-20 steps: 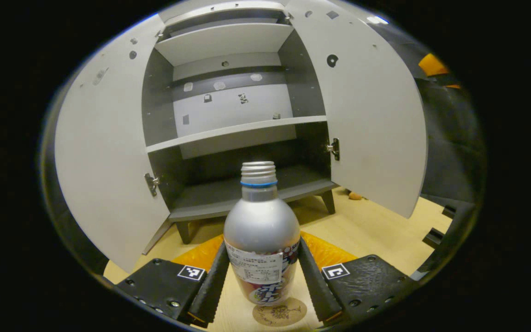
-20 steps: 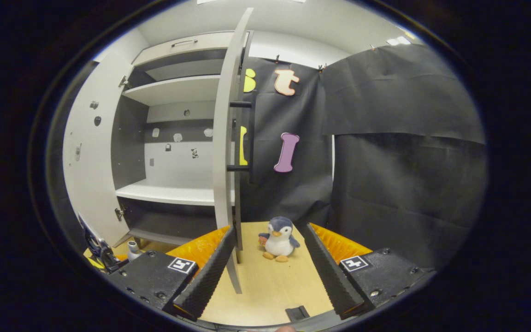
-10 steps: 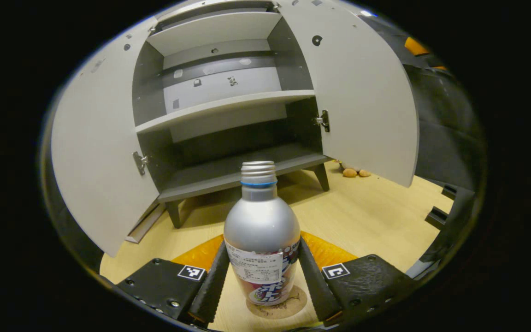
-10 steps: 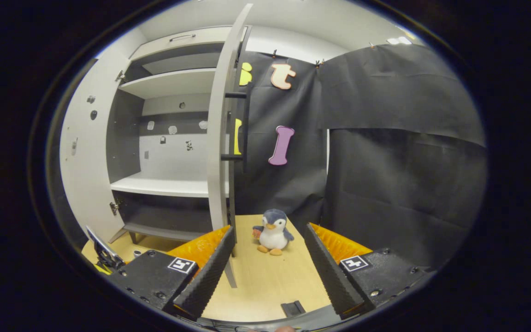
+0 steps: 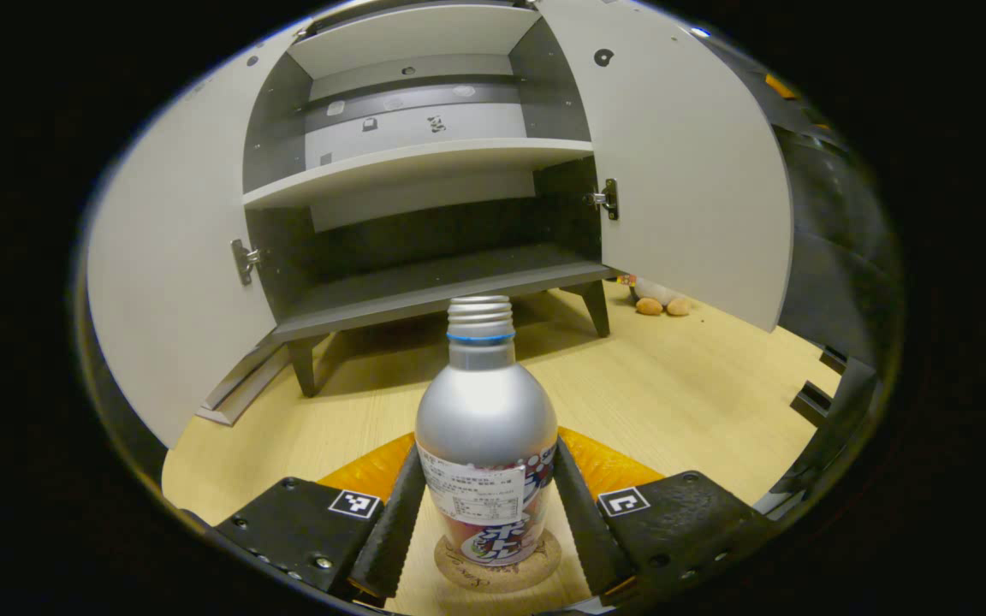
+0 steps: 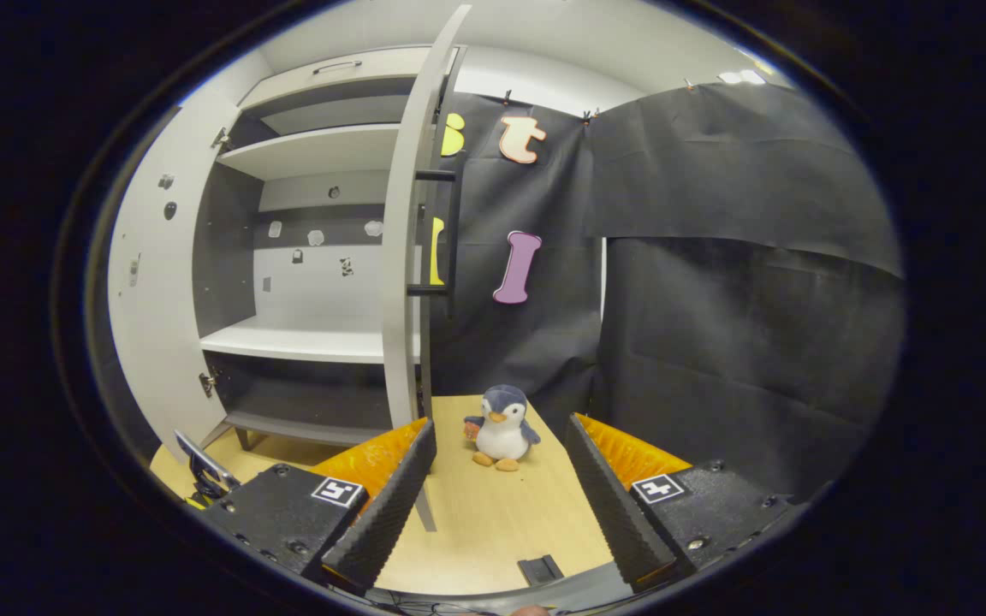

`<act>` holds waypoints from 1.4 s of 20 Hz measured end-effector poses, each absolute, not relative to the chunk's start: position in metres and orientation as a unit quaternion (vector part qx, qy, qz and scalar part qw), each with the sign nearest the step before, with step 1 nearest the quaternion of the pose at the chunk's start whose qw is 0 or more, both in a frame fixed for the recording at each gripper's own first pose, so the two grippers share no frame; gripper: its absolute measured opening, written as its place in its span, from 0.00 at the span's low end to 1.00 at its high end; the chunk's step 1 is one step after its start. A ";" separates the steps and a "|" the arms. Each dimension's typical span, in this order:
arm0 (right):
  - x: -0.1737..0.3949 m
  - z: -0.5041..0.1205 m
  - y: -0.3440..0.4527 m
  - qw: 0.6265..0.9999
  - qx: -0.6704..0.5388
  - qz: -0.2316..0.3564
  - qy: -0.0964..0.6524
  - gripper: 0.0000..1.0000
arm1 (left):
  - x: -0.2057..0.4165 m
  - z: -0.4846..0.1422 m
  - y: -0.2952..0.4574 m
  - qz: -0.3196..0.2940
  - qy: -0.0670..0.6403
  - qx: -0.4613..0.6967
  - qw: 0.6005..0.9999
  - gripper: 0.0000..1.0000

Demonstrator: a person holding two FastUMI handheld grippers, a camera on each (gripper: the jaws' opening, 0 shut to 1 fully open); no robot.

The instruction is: Grasp the bottle in the cabinet with the left hand and place it on the coaster, then close the right door with the right hand and the left door with the left hand.

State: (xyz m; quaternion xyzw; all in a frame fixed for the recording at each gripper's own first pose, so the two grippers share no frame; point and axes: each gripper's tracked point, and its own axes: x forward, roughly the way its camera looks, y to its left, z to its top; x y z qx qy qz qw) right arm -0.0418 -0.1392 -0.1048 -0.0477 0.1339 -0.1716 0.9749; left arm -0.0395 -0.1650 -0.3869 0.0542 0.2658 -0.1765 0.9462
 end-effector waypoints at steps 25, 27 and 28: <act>-0.044 -0.096 -0.156 0.981 -0.021 -0.162 0.108 0.96 | -0.074 -0.388 -0.145 -0.157 0.328 0.065 0.929 0.82; -0.045 -0.094 -0.160 0.981 -0.018 -0.164 0.104 0.96 | -0.075 -0.385 -0.140 -0.150 0.333 0.065 0.929 0.82; -0.044 -0.092 -0.162 0.981 -0.016 -0.165 0.101 0.99 | -0.076 -0.385 -0.138 -0.147 0.334 0.065 0.929 0.83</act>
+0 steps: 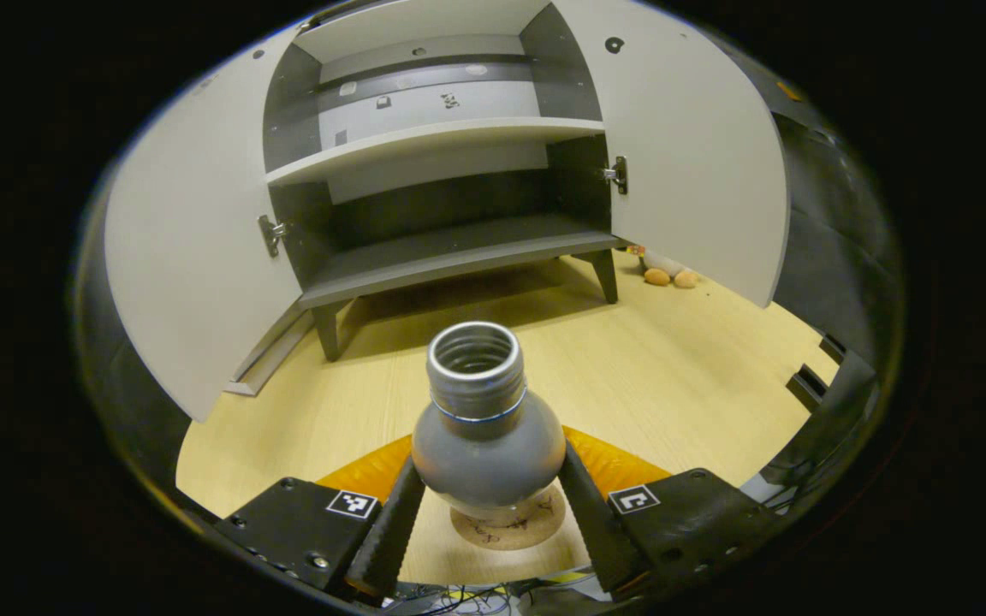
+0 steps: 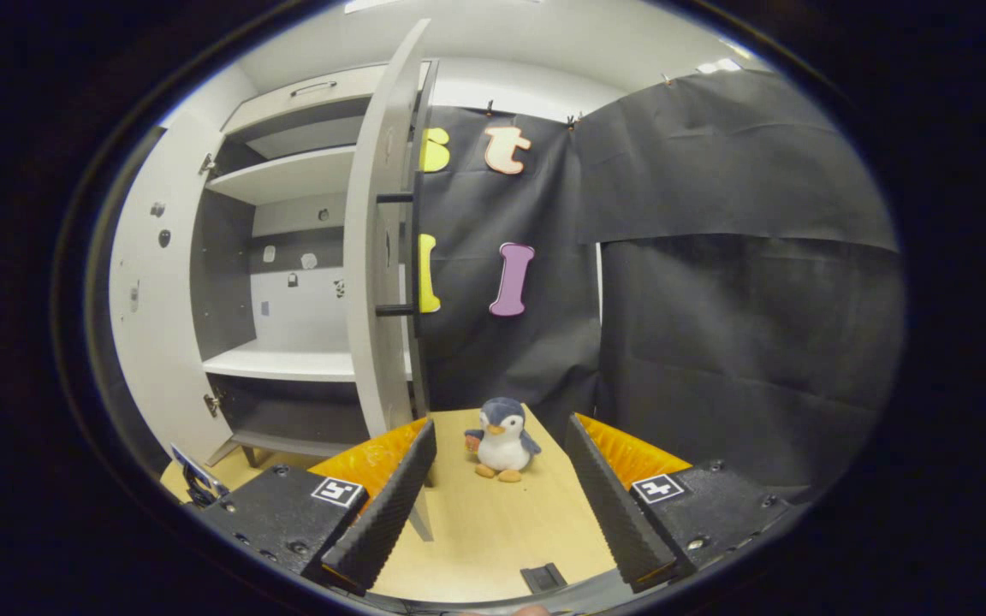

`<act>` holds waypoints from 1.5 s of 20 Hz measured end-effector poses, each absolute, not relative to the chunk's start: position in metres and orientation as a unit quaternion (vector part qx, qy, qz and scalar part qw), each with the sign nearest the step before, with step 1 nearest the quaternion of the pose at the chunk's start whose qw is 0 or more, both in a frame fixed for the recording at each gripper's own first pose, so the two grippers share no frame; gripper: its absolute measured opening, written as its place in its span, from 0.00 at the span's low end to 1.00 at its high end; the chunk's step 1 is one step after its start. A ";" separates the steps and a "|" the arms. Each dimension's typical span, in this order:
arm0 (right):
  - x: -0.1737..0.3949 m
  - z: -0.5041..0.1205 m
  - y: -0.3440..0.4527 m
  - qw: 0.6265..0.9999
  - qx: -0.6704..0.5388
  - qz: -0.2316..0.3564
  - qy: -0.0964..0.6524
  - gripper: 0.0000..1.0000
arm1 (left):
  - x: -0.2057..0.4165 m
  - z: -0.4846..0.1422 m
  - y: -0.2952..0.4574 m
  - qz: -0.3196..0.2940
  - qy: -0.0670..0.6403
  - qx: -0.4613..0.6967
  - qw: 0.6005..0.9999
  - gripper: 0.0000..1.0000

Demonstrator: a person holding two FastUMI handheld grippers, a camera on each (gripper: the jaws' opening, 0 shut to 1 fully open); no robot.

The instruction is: Grasp the bottle in the cabinet with the left hand and place it on the coaster, then close the right door with the right hand and the left door with the left hand.

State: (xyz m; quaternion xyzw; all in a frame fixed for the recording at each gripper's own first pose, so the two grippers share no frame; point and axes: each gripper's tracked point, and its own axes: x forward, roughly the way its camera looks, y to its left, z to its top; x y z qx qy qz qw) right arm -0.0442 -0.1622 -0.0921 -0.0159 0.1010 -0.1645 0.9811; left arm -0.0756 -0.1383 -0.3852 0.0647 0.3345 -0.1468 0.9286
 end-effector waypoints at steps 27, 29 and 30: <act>0.013 -0.029 -0.195 0.990 -0.023 -0.139 0.016 0.99 | -0.032 -0.284 -0.127 -0.089 0.293 0.032 0.951 0.98; 0.020 -0.020 -0.187 0.991 -0.028 -0.128 0.007 0.99 | -0.028 -0.270 -0.123 -0.083 0.286 0.028 0.954 0.96; 0.025 -0.014 -0.183 0.992 -0.031 -0.121 0.002 0.99 | -0.025 -0.262 -0.121 -0.081 0.278 0.023 0.957 0.96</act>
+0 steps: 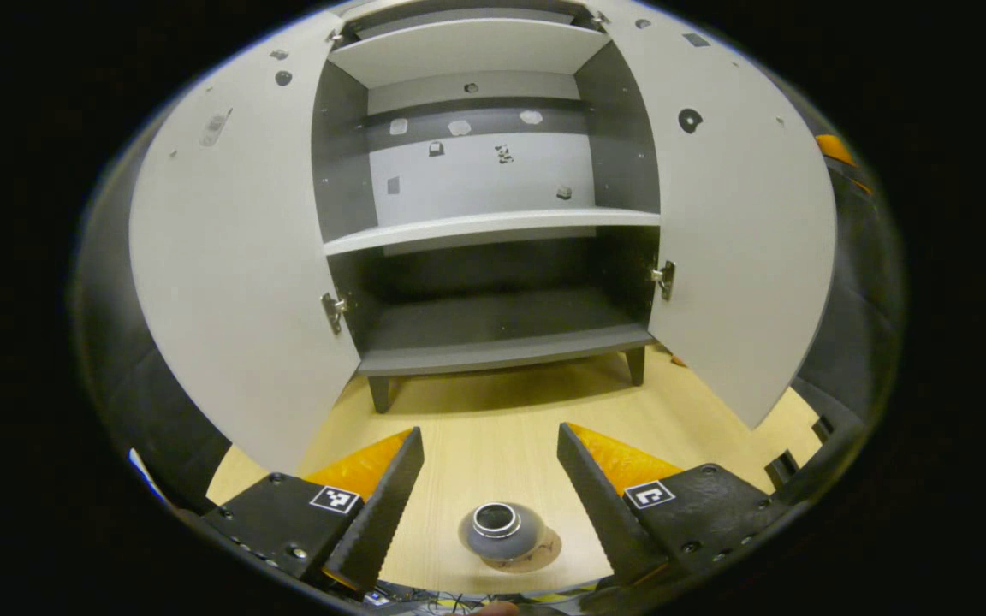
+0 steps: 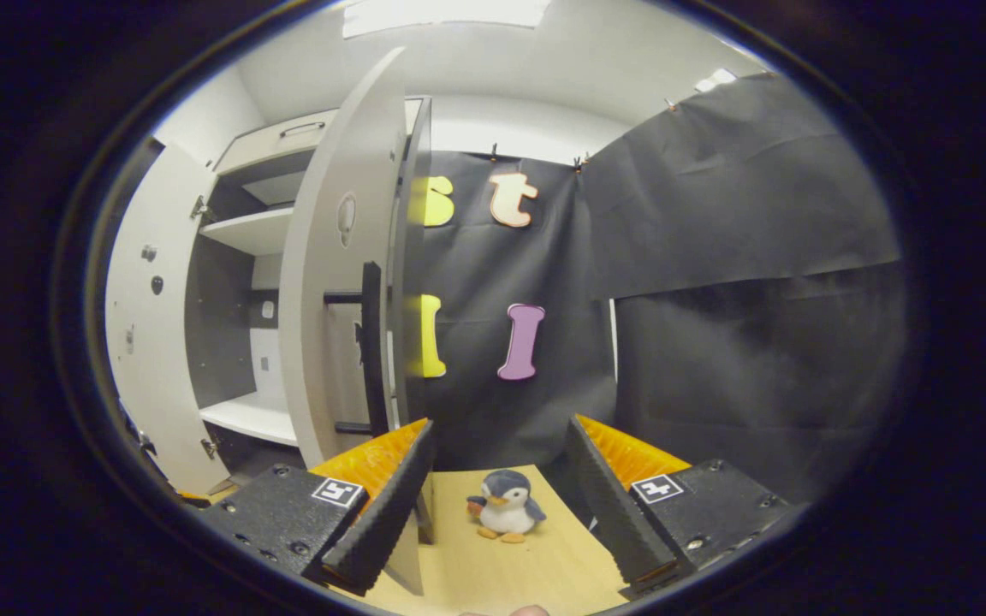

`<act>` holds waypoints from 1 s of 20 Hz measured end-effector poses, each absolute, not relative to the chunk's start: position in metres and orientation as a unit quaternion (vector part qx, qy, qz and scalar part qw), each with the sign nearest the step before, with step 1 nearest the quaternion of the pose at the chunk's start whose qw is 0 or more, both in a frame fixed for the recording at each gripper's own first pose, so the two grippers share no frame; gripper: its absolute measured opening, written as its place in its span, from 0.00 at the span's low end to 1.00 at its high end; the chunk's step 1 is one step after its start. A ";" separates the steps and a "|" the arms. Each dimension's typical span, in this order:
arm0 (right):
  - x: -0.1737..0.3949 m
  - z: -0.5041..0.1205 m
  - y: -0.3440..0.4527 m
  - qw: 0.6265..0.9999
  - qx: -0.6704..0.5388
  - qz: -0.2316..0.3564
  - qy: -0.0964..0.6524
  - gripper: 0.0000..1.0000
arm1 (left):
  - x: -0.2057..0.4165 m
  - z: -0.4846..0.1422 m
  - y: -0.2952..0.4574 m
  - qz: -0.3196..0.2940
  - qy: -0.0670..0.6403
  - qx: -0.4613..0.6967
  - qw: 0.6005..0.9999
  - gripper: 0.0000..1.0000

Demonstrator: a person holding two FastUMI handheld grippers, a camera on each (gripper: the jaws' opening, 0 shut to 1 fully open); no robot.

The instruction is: Grasp the bottle in the cabinet with the left hand and place it on the coaster, then close the right door with the right hand and the left door with the left hand.

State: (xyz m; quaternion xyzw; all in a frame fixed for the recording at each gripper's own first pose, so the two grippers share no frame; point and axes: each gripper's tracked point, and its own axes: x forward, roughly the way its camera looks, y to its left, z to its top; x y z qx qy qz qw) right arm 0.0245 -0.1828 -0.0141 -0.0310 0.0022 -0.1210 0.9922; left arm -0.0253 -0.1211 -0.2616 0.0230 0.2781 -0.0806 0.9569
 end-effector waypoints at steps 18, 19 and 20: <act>0.049 0.022 -0.147 0.998 -0.043 -0.040 0.008 0.95 | -0.017 -0.166 -0.054 -0.008 0.220 -0.029 0.975 0.98; 0.049 0.021 -0.144 0.999 -0.040 -0.031 0.011 0.89 | -0.017 -0.163 -0.052 -0.005 0.218 -0.030 0.976 0.98; 0.050 0.021 -0.141 0.999 -0.039 -0.025 0.014 0.94 | -0.017 -0.161 -0.048 -0.003 0.216 -0.031 0.976 0.98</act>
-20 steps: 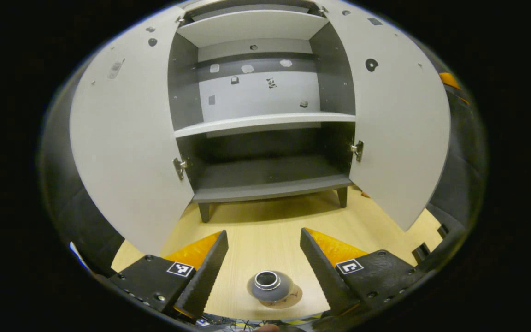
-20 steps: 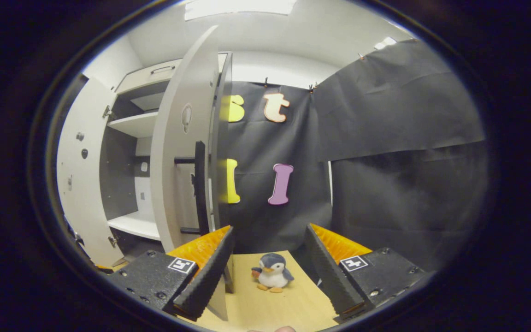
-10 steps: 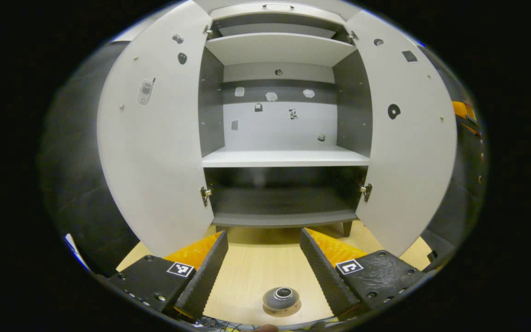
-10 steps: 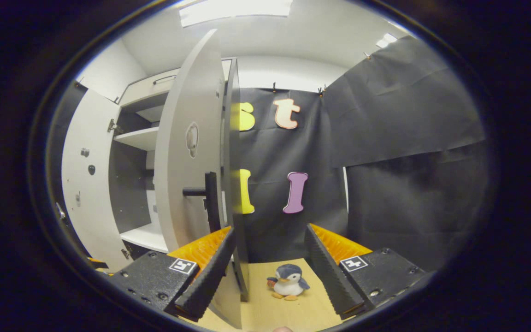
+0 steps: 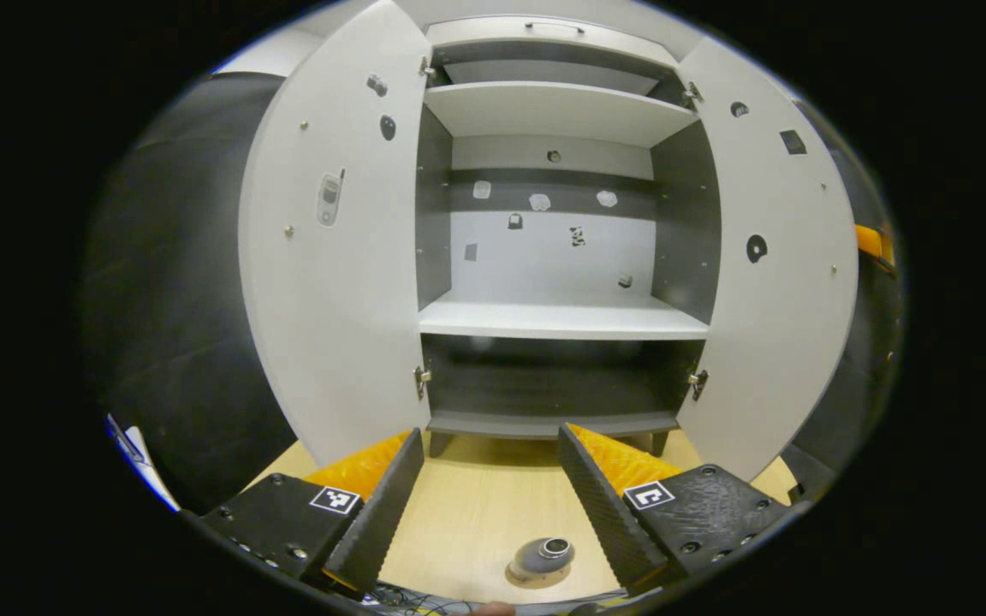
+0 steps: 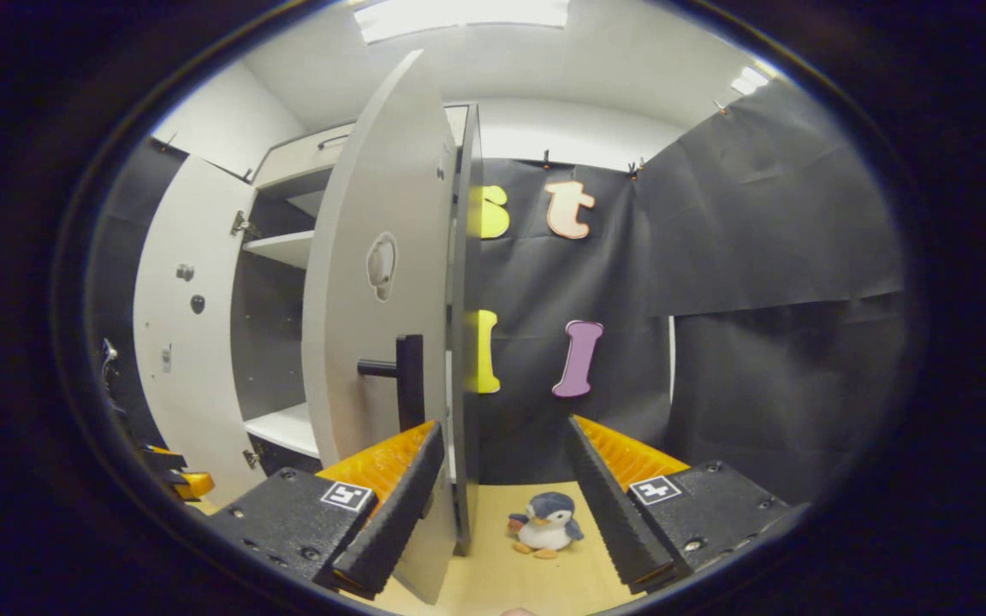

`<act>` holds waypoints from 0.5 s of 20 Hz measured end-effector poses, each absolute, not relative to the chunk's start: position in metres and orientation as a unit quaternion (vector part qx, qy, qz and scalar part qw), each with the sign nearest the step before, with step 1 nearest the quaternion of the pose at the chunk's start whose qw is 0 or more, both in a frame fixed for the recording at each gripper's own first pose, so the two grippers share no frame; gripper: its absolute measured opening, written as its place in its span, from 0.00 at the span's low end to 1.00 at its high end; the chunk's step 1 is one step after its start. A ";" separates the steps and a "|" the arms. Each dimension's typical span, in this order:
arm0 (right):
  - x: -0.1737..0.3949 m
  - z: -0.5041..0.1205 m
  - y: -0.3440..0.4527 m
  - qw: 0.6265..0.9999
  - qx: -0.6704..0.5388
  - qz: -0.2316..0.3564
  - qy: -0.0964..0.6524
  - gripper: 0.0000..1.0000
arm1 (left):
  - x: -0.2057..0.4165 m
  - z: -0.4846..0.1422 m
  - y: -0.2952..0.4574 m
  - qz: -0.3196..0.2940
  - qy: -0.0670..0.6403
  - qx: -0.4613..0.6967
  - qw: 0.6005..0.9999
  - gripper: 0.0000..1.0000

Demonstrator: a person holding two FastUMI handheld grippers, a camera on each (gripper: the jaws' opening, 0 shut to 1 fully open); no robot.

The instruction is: Grasp the bottle in the cabinet with the left hand and place it on the coaster, then close the right door with the right hand and the left door with the left hand.

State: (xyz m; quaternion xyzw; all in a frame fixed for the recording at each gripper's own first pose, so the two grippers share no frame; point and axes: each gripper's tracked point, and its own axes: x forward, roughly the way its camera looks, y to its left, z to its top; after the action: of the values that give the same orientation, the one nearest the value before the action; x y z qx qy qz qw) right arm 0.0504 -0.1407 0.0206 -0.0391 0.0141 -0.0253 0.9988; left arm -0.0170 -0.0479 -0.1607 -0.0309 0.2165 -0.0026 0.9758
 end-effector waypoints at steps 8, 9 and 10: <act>0.053 0.016 -0.113 0.999 -0.022 0.010 0.035 0.94 | -0.023 -0.156 -0.030 0.008 0.233 -0.036 0.972 0.98; 0.054 0.016 -0.109 0.999 -0.024 0.014 0.035 0.94 | -0.023 -0.151 -0.028 0.008 0.228 -0.038 0.973 0.98; 0.055 0.015 -0.105 0.999 -0.024 0.020 0.035 0.94 | -0.023 -0.149 -0.026 0.007 0.227 -0.037 0.973 0.98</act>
State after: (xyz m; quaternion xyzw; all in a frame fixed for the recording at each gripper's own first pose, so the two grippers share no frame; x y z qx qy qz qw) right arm 0.0550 -0.1050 0.0152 -0.0237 0.0352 0.0199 0.9989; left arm -0.0228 -0.0264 -0.1490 -0.0369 0.2272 0.0068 0.9731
